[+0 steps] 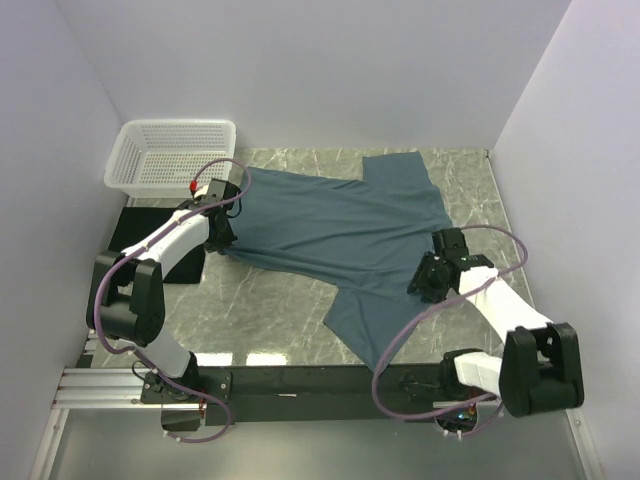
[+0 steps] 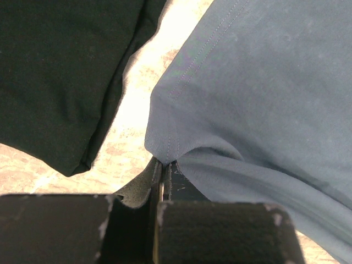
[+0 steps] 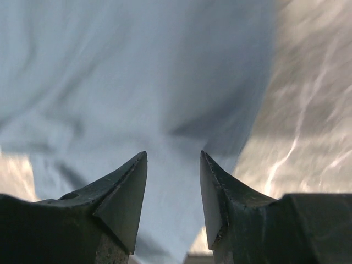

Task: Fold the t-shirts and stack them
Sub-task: Flatten the tshirt out

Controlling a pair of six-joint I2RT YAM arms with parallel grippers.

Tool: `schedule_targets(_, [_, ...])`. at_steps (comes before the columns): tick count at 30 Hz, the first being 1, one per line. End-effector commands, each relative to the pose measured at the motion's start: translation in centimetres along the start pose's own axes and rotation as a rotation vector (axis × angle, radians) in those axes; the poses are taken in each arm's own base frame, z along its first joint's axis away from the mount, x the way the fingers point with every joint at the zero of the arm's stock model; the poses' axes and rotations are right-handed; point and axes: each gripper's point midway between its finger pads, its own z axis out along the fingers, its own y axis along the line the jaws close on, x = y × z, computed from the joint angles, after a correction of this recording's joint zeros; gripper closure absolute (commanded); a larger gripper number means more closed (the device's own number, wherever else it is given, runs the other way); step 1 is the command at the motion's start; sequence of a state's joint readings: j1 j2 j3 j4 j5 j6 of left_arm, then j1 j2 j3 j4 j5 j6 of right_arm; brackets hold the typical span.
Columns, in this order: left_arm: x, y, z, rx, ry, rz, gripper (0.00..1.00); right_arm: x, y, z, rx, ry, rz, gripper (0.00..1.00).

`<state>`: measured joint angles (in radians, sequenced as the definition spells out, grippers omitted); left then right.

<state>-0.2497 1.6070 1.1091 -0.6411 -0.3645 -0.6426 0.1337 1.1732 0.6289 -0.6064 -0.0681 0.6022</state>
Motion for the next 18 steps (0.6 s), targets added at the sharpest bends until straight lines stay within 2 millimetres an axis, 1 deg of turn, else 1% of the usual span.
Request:
schedule_targets(1, [-0.8, 0.5, -0.9, 0.000, -0.034, -0.001, 0.99, -3.2, -0.3, 1.7, -0.023, -0.089, 0.104, 0.50])
schedule_targets(2, [-0.7, 0.6, -0.9, -0.003, -0.032, -0.003, 0.99, -3.8, -1.1, 2.3, -0.002, -0.084, 0.140, 0.50])
schedule_targets(3, [-0.7, 0.6, -0.8, -0.008, -0.029, -0.001, 0.99, -4.3, -1.3, 2.6, 0.000, -0.088, 0.145, 0.50])
schedule_targets(5, [-0.6, 0.6, -0.6, -0.015, -0.027, -0.003, 0.99, -5.9, -2.5, 3.3, 0.042, -0.081, 0.191, 0.50])
schedule_targets(7, [-0.7, 0.4, -0.3, -0.013, -0.020, -0.009, 0.99, -7.1, -2.8, 3.8, 0.050, -0.088, 0.210, 0.50])
schedule_targets(8, [-1.0, 0.1, -0.4, -0.002, -0.021, -0.015, 0.99, -8.2, -3.2, 4.3, 0.060, -0.087, 0.233, 0.50])
schedule_targets(9, [-0.9, -0.1, -0.1, 0.002, -0.009, -0.015, 0.99, -9.0, -3.2, 4.6, 0.056, -0.096, 0.250, 0.49])
schedule_targets(10, [-1.1, -0.3, 0.1, 0.010, -0.004, -0.027, 0.99, -9.5, -3.3, 4.8, 0.054, -0.091, 0.263, 0.49])
schedule_targets(11, [-1.0, -0.5, 0.1, 0.019, 0.004, -0.028, 0.99, -10.7, -3.2, 5.3, 0.056, -0.091, 0.271, 0.49])
schedule_targets(12, [-1.4, -0.8, 0.2, 0.025, 0.002, -0.034, 0.99, -11.5, -3.5, 5.4, 0.061, -0.098, 0.288, 0.48])
schedule_targets(13, [-1.5, -1.0, 0.2, 0.029, 0.002, -0.041, 0.99, -12.5, -3.6, 5.5, 0.060, -0.110, 0.292, 0.48])
schedule_targets(14, [-1.6, -1.4, 0.2, 0.048, 0.005, -0.047, 0.99, -13.9, -3.3, 5.5, 0.050, -0.128, 0.290, 0.48])
schedule_targets(16, [-1.4, -1.5, 0.3, 0.059, 0.010, -0.052, 0.99, -15.1, -3.0, 5.1, 0.042, -0.137, 0.277, 0.48])
schedule_targets(17, [-1.2, -1.5, 0.4, 0.063, 0.016, -0.051, 0.99, -16.1, -2.5, 4.2, 0.028, -0.167, 0.269, 0.48])
schedule_targets(18, [-1.1, -1.5, 0.4, 0.062, 0.020, -0.050, 0.99, -16.1, -2.4, 3.7, 0.022, -0.178, 0.267, 0.47])
